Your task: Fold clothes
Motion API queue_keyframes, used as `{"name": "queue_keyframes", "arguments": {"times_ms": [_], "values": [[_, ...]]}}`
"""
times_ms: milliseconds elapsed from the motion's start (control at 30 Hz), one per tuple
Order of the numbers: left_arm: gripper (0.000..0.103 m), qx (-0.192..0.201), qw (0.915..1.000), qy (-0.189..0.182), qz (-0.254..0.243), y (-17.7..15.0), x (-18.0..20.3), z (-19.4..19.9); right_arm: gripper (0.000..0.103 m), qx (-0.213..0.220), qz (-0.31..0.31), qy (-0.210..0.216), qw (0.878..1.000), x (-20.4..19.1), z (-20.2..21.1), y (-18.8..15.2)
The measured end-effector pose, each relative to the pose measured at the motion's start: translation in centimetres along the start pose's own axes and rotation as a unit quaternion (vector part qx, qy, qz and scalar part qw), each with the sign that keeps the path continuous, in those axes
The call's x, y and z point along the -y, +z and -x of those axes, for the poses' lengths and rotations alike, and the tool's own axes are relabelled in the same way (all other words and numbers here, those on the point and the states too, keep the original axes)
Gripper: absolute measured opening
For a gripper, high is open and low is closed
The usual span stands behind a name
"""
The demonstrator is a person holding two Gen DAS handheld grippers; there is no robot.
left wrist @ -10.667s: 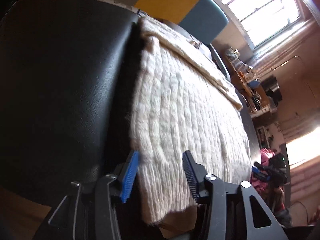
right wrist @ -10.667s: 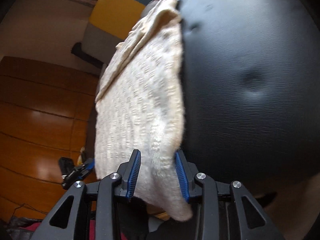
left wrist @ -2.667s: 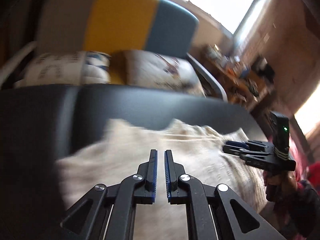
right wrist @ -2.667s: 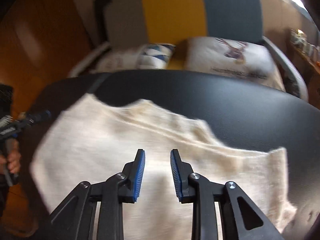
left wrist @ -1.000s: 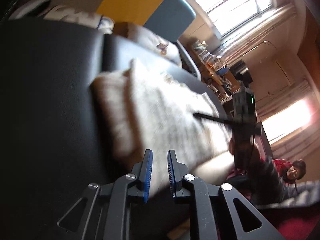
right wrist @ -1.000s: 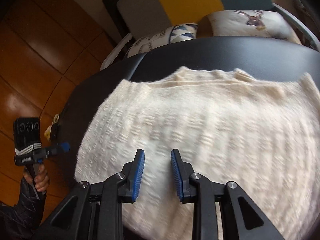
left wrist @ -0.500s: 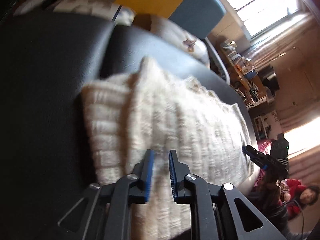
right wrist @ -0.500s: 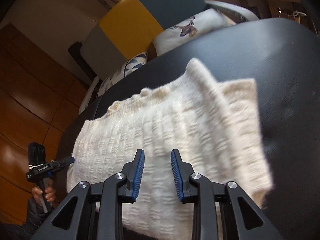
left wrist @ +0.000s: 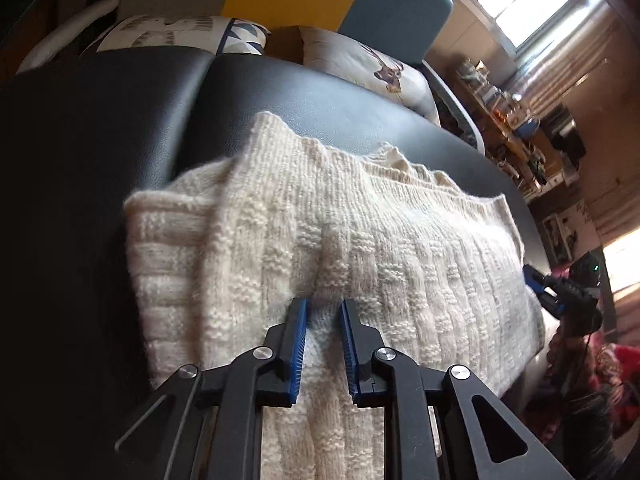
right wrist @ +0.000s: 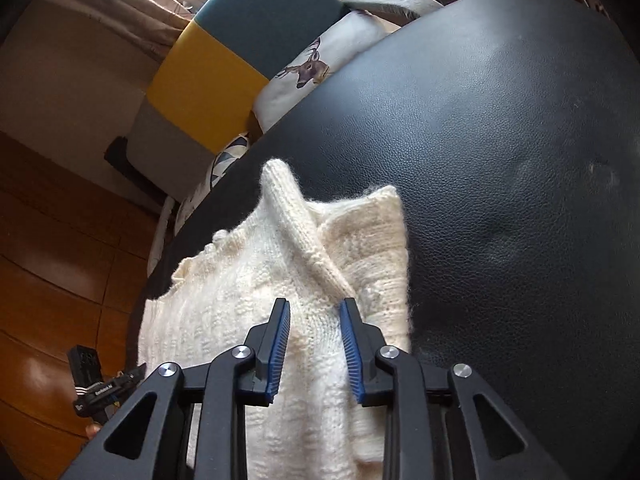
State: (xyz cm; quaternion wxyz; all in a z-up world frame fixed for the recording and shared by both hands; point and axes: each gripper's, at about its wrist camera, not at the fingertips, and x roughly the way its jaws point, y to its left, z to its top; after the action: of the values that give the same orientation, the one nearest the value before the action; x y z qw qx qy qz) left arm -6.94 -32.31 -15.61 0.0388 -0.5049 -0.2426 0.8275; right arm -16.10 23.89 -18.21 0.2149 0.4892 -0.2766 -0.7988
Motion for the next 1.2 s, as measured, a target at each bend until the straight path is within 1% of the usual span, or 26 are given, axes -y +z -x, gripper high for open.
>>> {"name": "queue_keyframes", "arguments": {"times_ms": [67,200,300,367,400,467,500,533,700,733,800,933,1000,1033,1133,1200], "values": [[0.019,0.007,0.9998,-0.012,0.017,-0.2,-0.4,0.5,0.027,0.01,0.029,-0.011,0.999,-1.6,1.0,-0.4],[0.021,0.025,0.9976,-0.041,0.05,-0.8,-0.9,2.3,0.028,-0.003,0.081,-0.018,0.997,-5.0,0.9,-2.2],[0.03,0.045,0.9941,-0.054,0.083,-1.3,-2.5,4.2,0.028,-0.019,0.119,-0.024,0.992,-7.1,0.0,-3.9],[0.042,0.061,0.9915,-0.051,0.103,-1.8,-3.9,5.5,0.028,-0.033,0.13,-0.031,0.991,-7.8,-1.1,-4.9],[0.046,0.065,0.9916,-0.042,0.103,-2.0,-4.6,6.1,0.028,-0.04,0.133,-0.035,0.99,-8.0,-1.7,-5.3],[0.063,0.074,0.9914,-0.025,0.105,-2.5,-5.9,7.2,0.028,-0.045,0.129,-0.041,0.99,-8.0,-2.3,-6.0],[0.067,0.076,0.9912,-0.02,0.107,-2.7,-6.5,7.7,0.029,-0.045,0.125,-0.042,0.99,-7.9,-2.5,-6.1],[0.07,0.067,0.9912,-0.027,0.111,-2.9,-7.2,7.8,0.029,-0.044,0.119,-0.041,0.991,-7.8,-2.5,-6.1],[0.072,0.023,0.9906,-0.061,0.12,-3.1,-9.1,6.3,0.029,-0.048,0.106,-0.047,0.992,-7.5,-2.5,-6.0],[0.073,0.016,0.9889,-0.078,0.125,-3.0,-9.3,5.8,0.029,-0.049,0.108,-0.05,0.992,-7.6,-2.6,-6.0],[0.073,0.006,0.9856,-0.092,0.142,-2.7,-10.0,4.7,0.03,-0.051,0.112,-0.056,0.991,-7.7,-2.6,-6.1],[0.073,-0.004,0.981,-0.126,0.148,-2.5,-10.1,3.3,0.03,-0.055,0.114,-0.059,0.99,-7.8,-3.0,-6.0],[0.075,0.002,0.9815,-0.132,0.139,-2.4,-9.7,3.1,0.031,-0.053,0.11,-0.054,0.991,-7.5,-3.0,-6.0],[0.077,0.004,0.9811,-0.135,0.139,-2.3,-9.5,3.1,0.031,-0.052,0.109,-0.052,0.991,-7.4,-3.0,-6.0],[0.088,0.019,0.9782,-0.149,0.144,-2.3,-9.2,3.2,0.031,-0.05,0.106,-0.046,0.992,-7.2,-2.8,-6.1],[0.092,0.015,0.9819,-0.137,0.13,-2.1,-8.3,2.8,0.031,-0.05,0.106,-0.042,0.992,-7.1,-2.8,-6.1]]}}
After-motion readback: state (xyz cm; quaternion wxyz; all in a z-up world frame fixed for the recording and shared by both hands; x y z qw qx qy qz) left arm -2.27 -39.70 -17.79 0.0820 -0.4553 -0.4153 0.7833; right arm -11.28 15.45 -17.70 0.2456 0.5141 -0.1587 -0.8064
